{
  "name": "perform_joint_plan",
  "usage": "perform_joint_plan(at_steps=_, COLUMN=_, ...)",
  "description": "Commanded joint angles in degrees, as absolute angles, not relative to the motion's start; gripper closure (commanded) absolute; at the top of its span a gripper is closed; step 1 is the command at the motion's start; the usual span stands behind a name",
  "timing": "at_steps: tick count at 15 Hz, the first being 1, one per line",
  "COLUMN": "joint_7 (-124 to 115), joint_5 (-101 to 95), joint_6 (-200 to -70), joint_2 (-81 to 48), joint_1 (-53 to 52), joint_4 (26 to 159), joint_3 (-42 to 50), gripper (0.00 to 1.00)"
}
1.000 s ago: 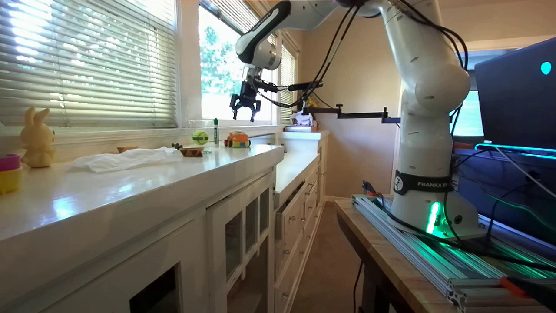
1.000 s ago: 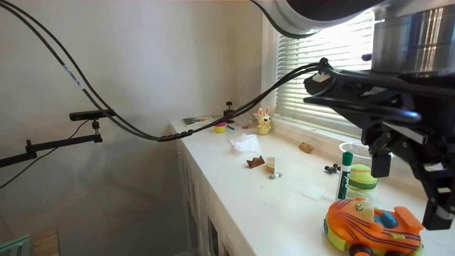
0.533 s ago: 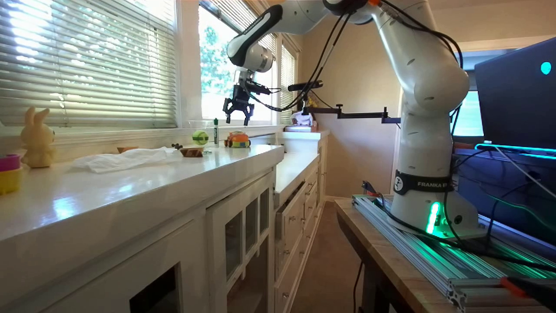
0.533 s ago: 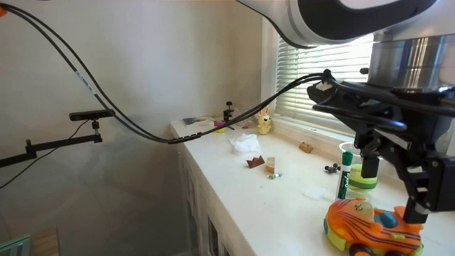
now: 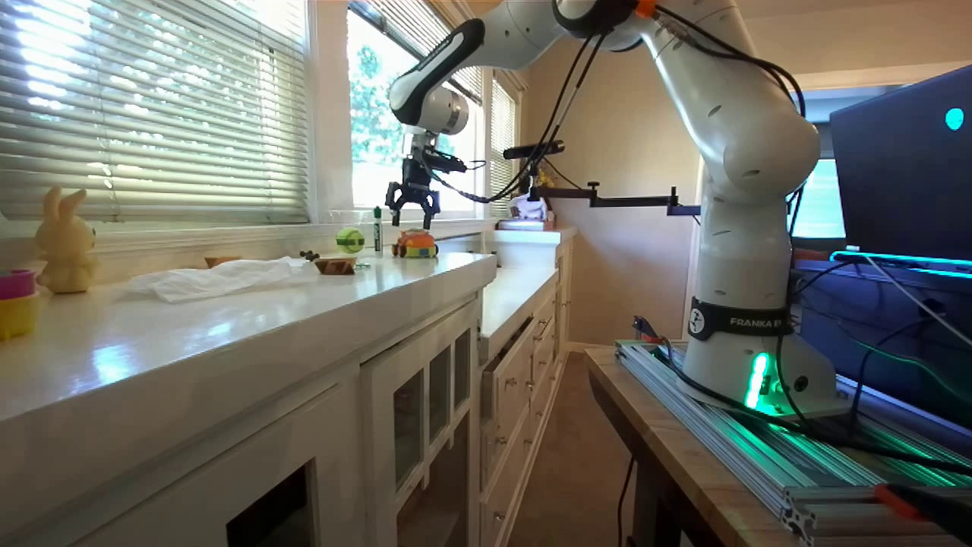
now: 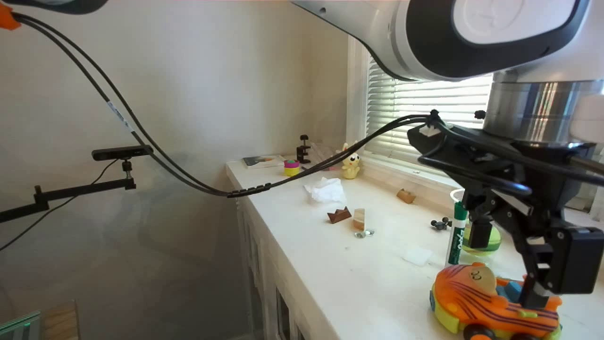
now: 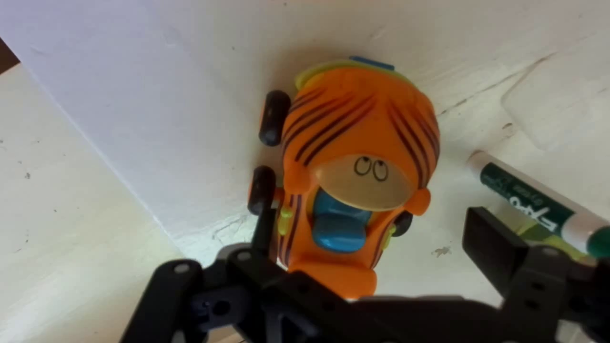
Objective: Turn the toy car backwards
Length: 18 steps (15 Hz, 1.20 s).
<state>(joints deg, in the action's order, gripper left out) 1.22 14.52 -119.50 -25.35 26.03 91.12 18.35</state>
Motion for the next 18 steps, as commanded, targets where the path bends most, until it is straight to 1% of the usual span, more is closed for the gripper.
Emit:
perform_joint_plan(at_steps=1, joint_7=-0.6, joint_5=13.9, joint_6=-116.8, joint_2=-26.8, joint_1=26.8, joint_4=88.6, joint_3=17.7, gripper=0.0)
perform_joint_plan(at_steps=18, joint_7=-1.7, joint_5=13.1, joint_6=-116.4, joint_2=-27.2, joint_1=26.6, joint_4=88.9, joint_3=17.8, gripper=0.0)
